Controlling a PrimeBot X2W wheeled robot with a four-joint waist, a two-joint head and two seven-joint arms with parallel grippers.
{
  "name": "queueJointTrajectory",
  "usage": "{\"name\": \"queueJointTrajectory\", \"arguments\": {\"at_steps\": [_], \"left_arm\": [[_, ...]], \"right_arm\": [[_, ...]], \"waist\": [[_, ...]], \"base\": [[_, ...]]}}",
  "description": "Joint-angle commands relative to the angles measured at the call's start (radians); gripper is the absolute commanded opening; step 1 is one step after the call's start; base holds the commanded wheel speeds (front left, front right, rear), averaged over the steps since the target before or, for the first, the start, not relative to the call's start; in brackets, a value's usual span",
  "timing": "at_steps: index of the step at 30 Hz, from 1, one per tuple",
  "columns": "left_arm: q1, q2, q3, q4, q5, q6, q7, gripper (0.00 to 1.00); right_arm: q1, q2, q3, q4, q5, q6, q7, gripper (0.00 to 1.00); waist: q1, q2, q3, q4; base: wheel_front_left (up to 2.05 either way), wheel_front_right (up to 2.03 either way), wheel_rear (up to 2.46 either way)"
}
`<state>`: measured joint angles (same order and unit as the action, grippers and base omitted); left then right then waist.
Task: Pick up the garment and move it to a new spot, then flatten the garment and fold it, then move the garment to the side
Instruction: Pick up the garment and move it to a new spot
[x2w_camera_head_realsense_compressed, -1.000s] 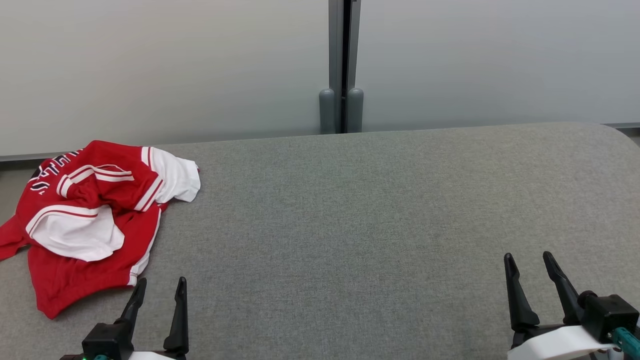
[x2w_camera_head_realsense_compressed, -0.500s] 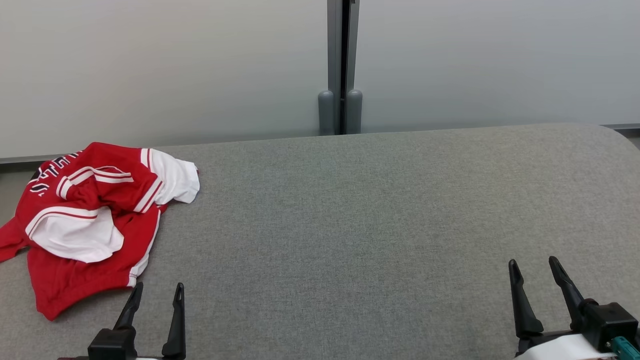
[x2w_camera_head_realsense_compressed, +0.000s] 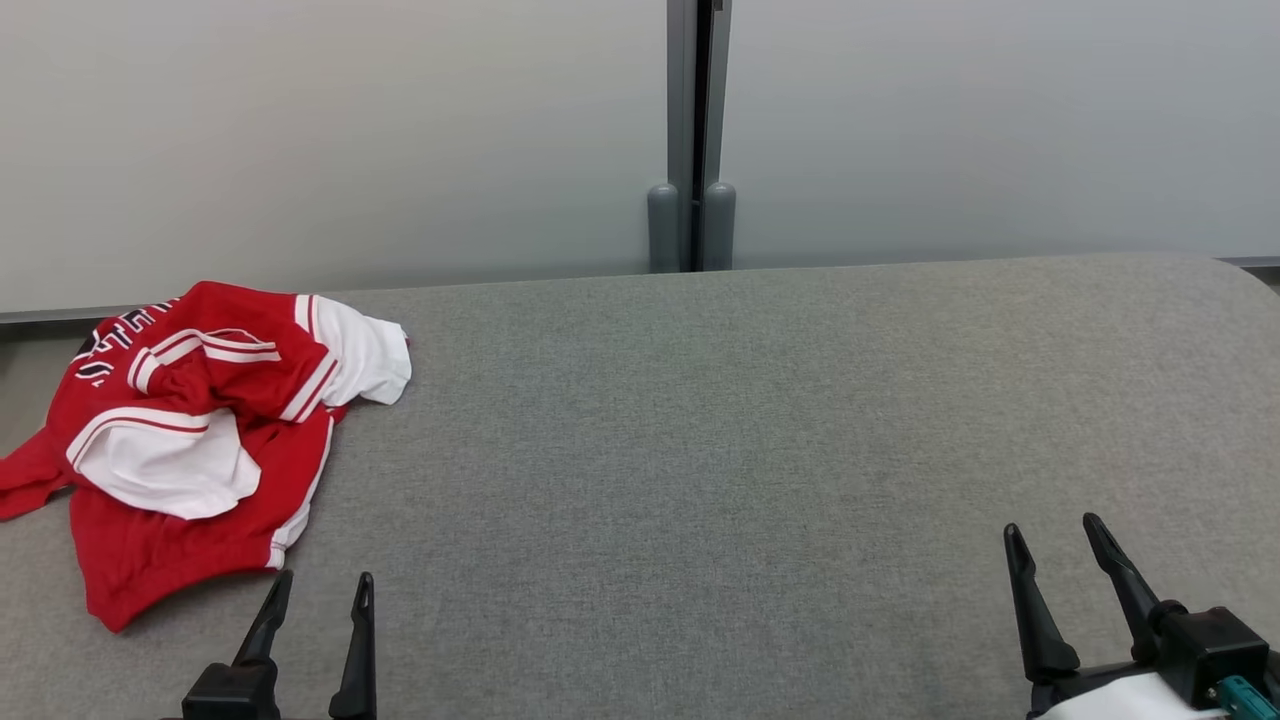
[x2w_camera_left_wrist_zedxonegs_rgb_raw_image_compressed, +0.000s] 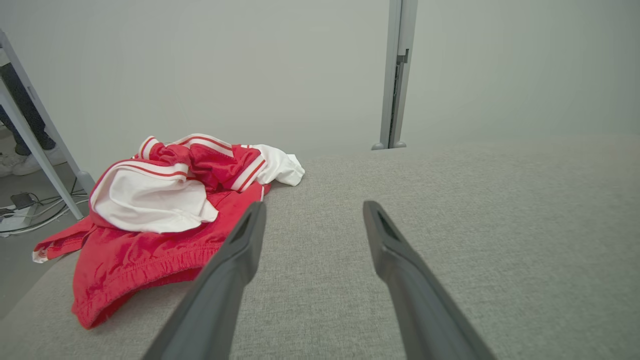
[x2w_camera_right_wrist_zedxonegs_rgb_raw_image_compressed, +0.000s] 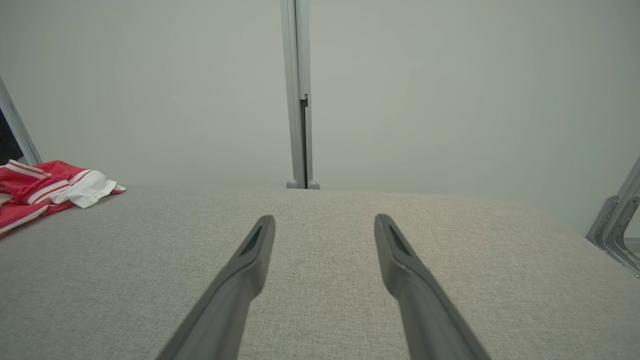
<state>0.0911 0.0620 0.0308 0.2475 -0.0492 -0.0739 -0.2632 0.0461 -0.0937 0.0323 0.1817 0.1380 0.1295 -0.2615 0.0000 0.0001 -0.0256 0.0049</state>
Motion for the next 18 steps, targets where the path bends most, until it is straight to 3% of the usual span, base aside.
{"name": "queueJointTrajectory", "arguments": {"at_steps": [1, 4, 14, 18], "left_arm": [[-0.008, 0.004, 0.003, 0.001, 0.002, -0.004, -0.002, 1.00], [-0.007, 0.001, 0.004, 0.001, -0.003, -0.002, -0.002, 1.00], [0.014, 0.003, 0.022, 0.002, -0.012, -0.007, -0.002, 1.00], [0.024, 0.002, 0.037, -0.010, -0.018, -0.011, -0.002, 1.00]], "right_arm": [[-0.002, -0.003, 0.002, -0.006, -0.005, 0.002, -0.006, 1.00], [-0.001, -0.002, 0.011, -0.018, -0.004, 0.002, -0.005, 1.00], [-0.014, 0.008, 0.092, -0.008, 0.004, 0.002, -0.005, 1.00], [-0.022, 0.008, 0.125, 0.003, 0.009, 0.002, -0.005, 1.00]], "waist": [[0.0000, -0.0001, -0.004, 0.017], [0.0000, -0.0001, -0.011, 0.060], [0.0000, -0.0001, -0.029, 0.320], [0.0000, -0.0001, -0.034, 0.371]], "base": [[0.00, 0.00, 0.00], [0.00, 0.00, 0.00], [0.00, 0.00, 0.00], [0.00, 0.00, 0.00]]}}
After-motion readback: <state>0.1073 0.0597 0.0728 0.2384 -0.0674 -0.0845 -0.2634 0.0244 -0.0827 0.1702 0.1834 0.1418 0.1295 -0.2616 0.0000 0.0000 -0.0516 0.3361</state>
